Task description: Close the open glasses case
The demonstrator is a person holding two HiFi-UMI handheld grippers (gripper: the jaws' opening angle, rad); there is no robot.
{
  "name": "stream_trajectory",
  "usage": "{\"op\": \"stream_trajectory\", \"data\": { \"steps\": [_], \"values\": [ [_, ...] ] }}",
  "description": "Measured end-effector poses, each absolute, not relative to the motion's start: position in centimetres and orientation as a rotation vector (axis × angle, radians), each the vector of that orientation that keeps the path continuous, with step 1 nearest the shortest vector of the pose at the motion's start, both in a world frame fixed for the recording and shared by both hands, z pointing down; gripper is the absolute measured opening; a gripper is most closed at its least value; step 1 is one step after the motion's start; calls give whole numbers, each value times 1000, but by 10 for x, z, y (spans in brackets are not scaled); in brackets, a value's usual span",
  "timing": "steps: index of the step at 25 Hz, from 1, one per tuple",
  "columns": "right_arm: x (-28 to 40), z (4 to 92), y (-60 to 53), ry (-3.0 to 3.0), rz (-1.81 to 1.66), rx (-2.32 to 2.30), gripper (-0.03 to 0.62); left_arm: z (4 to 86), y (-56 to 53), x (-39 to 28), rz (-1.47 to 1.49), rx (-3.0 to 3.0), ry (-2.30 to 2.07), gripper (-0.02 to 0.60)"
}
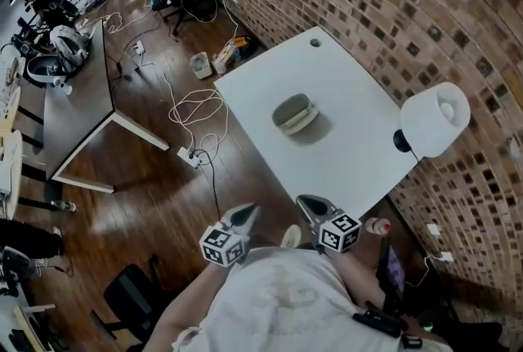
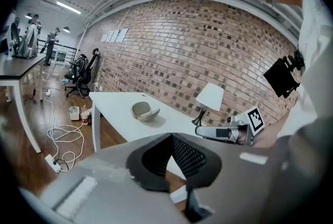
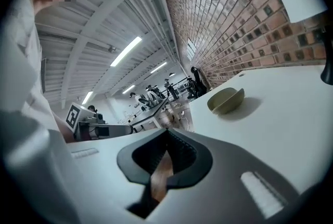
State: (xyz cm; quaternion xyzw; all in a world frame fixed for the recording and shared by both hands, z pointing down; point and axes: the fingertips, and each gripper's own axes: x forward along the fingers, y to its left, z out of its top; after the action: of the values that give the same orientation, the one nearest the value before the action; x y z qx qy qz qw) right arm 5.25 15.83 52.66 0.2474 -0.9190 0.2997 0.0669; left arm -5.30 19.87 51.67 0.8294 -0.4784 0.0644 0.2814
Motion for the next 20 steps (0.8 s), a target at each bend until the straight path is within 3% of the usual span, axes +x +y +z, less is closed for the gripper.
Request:
{"op": "stream_trajectory", "data": {
  "steps": [20],
  "values": [
    [111, 541, 92, -2683, 970, 1168, 8, 511, 87, 15, 306, 2449, -934, 5]
  ]
}}
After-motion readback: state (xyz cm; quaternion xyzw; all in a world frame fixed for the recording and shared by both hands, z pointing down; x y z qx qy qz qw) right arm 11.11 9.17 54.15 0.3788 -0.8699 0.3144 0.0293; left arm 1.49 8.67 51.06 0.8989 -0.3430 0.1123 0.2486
